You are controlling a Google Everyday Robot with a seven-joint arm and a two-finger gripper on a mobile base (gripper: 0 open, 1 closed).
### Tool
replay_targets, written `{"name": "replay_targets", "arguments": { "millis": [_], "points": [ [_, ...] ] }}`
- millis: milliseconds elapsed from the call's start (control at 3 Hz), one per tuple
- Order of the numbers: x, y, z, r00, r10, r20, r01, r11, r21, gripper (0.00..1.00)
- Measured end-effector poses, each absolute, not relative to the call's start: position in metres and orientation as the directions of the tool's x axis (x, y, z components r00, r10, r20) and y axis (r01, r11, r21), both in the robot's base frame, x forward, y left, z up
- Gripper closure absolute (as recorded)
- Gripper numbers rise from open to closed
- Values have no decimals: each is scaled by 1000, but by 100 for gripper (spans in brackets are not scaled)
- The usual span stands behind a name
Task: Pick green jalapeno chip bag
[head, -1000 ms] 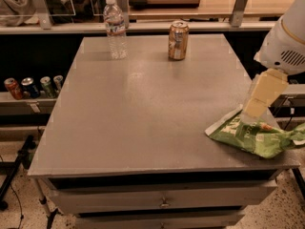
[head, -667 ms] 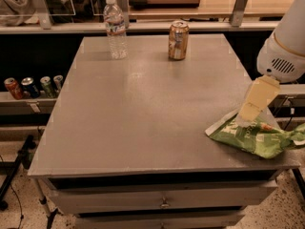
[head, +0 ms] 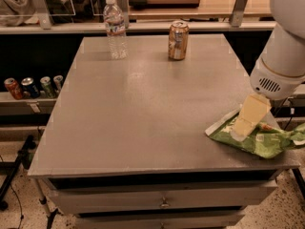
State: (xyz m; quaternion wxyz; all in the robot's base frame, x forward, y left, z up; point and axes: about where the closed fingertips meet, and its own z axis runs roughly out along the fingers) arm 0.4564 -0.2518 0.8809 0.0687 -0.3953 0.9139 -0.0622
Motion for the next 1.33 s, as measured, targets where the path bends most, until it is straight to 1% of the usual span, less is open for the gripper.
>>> {"name": "replay_targets", "arguments": {
  "millis": [333,667,1333],
  "points": [
    [446,-254,867,-692,-720,-46,-705,688,-169,0],
    [439,-257,854,-701,-713,-29,-701,695,-158,17],
    [437,-260,848,-703,-710,-28,-699,699,-150,63]
  ]
}}
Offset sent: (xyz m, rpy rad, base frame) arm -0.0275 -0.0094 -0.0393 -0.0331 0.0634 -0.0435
